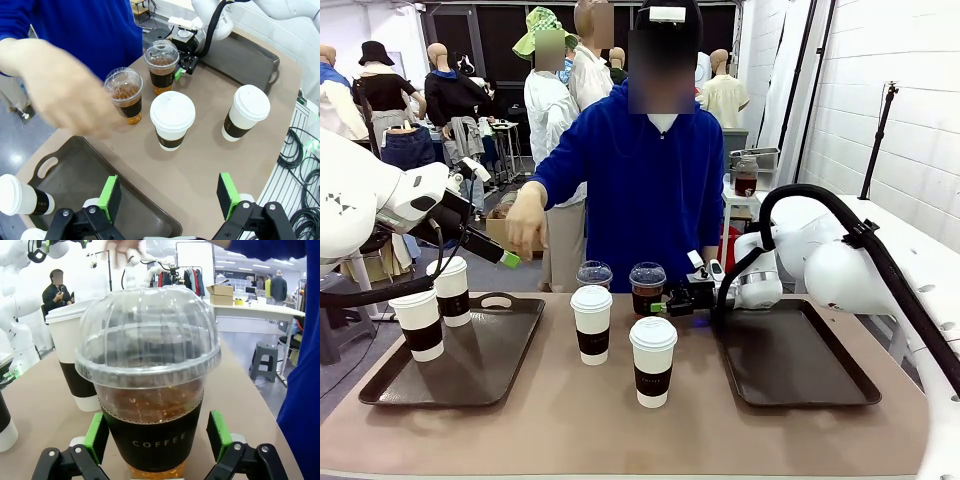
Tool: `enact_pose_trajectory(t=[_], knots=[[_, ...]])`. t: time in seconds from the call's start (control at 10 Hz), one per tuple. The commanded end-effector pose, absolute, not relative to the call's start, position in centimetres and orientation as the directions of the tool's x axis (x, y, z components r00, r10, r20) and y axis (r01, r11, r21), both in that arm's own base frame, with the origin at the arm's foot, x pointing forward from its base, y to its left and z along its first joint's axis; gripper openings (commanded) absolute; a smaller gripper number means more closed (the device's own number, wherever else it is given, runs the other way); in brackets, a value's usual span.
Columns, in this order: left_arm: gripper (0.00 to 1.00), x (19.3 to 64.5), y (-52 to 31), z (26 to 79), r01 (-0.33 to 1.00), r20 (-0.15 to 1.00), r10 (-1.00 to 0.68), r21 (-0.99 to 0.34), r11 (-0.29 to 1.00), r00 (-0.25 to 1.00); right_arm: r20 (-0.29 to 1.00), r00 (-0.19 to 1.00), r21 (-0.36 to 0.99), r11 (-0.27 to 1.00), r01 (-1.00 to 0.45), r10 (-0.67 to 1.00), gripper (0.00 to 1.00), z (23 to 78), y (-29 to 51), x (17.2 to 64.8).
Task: Distribute the coffee onto the tray.
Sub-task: Pick up one iced Americano and place it on the right Handle tray.
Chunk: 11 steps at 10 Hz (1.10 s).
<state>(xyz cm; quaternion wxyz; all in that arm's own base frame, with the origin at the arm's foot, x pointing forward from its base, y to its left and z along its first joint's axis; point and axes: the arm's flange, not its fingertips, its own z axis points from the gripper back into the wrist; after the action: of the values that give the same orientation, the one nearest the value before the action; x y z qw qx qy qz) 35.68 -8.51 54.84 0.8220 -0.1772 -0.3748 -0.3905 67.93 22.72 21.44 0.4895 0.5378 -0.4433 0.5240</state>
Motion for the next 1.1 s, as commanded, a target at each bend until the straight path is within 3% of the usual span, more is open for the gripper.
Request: enact_pose_trajectory(t=[0.0,0.2,0.3,0.4,1.0], knots=[[1.0,35.7,-8.4,54.7,0.778,0.76,-0.501,-0.011,0.629,0.415,0.997,0.062,0.069,-0.131,-0.989,0.056,1.0,21.3,23.8,68.9],[1.0,35.7,-8.4,54.7,0.778,0.76,-0.501,-0.011,0.629,0.415,0.997,0.07,0.075,-0.138,-0.988,0.044,1.0,21.5,24.1,68.8],[1.0,35.7,-8.4,54.7,0.778,0.76,-0.501,-0.011,0.629,0.415,0.996,0.068,0.076,-0.131,-0.989,0.06,0.81,21.8,24.0,68.7],[1.0,35.7,-8.4,54.7,0.778,0.76,-0.501,-0.011,0.629,0.415,0.998,0.044,0.05,-0.125,-0.991,0.052,0.69,22.0,23.9,68.8],[1.0,35.7,-8.4,54.7,0.778,0.76,-0.501,-0.011,0.629,0.415,0.997,0.045,0.053,-0.141,-0.989,0.064,0.69,24.0,23.6,68.8]])
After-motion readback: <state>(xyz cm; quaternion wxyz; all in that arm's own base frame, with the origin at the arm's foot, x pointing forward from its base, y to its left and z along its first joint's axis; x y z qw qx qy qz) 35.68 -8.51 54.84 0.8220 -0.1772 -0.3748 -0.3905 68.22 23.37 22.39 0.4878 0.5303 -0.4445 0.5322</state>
